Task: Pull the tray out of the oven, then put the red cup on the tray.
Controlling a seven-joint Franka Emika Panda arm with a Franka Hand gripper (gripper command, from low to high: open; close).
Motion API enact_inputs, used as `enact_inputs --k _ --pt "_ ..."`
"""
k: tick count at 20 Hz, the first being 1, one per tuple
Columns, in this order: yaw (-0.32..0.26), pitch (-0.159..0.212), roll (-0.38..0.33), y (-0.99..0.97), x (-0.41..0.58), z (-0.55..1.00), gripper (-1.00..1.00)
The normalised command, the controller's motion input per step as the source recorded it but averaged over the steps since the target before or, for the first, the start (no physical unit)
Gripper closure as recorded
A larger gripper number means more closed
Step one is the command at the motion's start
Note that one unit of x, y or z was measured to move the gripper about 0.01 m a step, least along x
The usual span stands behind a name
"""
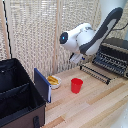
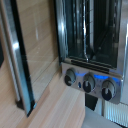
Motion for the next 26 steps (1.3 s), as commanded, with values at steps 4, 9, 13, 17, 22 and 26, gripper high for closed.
enact_inputs --k 4,9,13,17,22,26 --pt "0.076 0.014 -0.092 -0.78 0.11 -0.09 -1.0" --pt "0.08 0.054 -0.029 -0.83 0.144 -0.03 -1.0" --pt "0.091 0.117 -0.034 -0.81 0.079 0.0 -1.0" --pt "0.088 0.149 -0.035 -0.77 0.104 0.0 -1.0" --pt "0.087 0.123 -0.095 -0.66 0.09 0.0 -1.0" --pt "0.077 0.022 -0.119 -0.64 0.039 0.0 -1.0"
